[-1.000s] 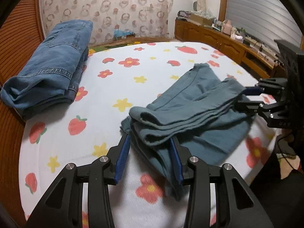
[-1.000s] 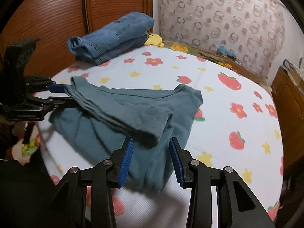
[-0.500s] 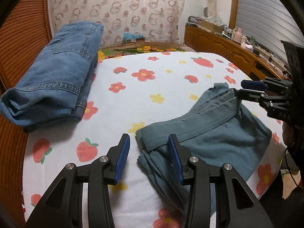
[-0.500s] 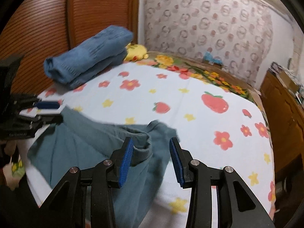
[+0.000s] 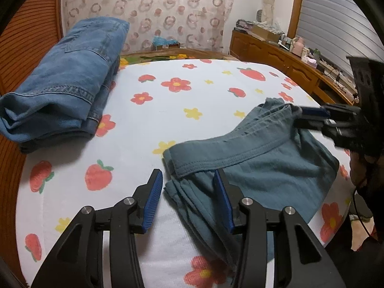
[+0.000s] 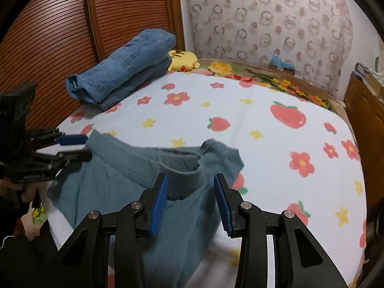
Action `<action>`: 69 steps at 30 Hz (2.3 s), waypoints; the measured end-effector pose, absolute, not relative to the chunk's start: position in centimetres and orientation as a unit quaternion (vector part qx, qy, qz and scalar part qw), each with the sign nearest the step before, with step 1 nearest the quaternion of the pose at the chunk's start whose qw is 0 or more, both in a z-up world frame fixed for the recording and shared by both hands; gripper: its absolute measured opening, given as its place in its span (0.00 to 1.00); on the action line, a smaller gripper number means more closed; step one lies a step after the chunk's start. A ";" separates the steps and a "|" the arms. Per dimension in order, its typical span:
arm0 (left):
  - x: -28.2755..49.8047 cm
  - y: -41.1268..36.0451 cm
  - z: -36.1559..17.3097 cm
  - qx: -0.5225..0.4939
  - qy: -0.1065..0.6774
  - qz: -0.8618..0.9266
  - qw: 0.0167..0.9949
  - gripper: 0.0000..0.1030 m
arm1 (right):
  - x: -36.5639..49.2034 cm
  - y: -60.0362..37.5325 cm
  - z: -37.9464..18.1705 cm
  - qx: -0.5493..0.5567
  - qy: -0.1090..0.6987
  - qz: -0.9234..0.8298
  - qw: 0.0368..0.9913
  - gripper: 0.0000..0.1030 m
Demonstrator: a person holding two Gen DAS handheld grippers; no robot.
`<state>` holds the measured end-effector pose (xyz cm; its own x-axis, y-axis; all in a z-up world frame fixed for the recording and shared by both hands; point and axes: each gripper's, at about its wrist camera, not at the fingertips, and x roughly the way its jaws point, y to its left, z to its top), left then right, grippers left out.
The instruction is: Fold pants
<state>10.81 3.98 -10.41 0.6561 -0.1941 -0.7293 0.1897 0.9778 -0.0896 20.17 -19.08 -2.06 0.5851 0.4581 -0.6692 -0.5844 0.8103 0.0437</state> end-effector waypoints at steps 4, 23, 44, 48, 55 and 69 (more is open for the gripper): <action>11.0 4.3 -10.7 -0.018 0.403 -0.116 0.908 0.74 | 21.0 -19.0 -1.5 -0.083 0.336 0.301 0.889 0.11; 10.8 4.6 -11.2 -0.021 0.405 -0.104 0.908 0.75 | 22.3 -19.3 -2.8 -0.066 0.367 0.283 0.884 0.53; 11.2 4.3 -11.6 -0.008 0.410 -0.102 0.906 0.75 | 23.8 -18.6 -4.2 -0.060 0.397 0.287 0.870 0.63; 11.3 4.3 -11.6 -0.010 0.409 -0.102 0.907 0.75 | 23.5 -18.2 -4.3 -0.064 0.397 0.292 0.868 0.55; 11.2 4.5 -11.5 -0.019 0.408 -0.106 0.907 0.74 | 22.5 -18.4 -3.8 -0.058 0.384 0.314 0.866 0.19; 11.6 3.1 -9.2 -0.017 0.383 -0.126 0.915 0.69 | 20.9 -22.4 -2.3 -0.063 0.358 0.242 0.900 0.18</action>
